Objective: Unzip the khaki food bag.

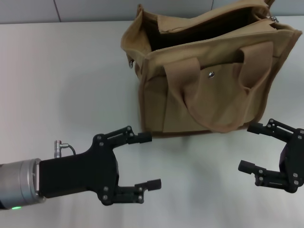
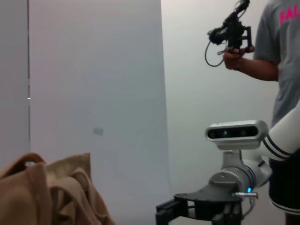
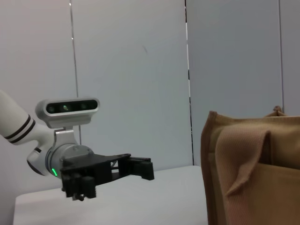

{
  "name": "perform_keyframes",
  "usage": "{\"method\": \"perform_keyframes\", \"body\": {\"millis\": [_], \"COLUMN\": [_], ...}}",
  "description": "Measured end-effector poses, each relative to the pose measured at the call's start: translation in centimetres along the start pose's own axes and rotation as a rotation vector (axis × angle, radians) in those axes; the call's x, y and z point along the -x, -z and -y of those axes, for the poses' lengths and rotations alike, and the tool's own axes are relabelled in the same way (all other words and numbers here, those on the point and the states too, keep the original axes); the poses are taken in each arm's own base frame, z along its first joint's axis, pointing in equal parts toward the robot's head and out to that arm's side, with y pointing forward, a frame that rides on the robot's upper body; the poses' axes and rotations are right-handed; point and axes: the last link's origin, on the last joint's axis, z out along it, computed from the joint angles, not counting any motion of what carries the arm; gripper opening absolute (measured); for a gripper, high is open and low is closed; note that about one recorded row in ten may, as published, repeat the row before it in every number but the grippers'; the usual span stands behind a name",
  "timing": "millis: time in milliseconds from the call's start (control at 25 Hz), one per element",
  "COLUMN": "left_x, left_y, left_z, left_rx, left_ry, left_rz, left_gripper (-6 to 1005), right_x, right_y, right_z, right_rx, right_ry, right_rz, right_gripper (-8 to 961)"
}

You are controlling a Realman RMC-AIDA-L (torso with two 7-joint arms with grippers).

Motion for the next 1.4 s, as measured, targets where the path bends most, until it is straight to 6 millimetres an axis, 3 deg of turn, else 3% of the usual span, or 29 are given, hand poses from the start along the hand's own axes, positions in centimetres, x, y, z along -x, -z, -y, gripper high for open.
{"method": "perform_keyframes", "body": {"millis": [1400], "left_x": [0.41], "left_y": [0.06], "left_z": [-0.43], "left_rx": [0.001], "left_ry": [-0.029], "left_rz": [0.014], "left_gripper": [843], "right_x": [-0.05], "right_y": [-0.18], "right_z": [0.30], "right_rx": [-0.021], "right_ry": [0.003], "right_rz": [0.000], "right_gripper": [834]}}
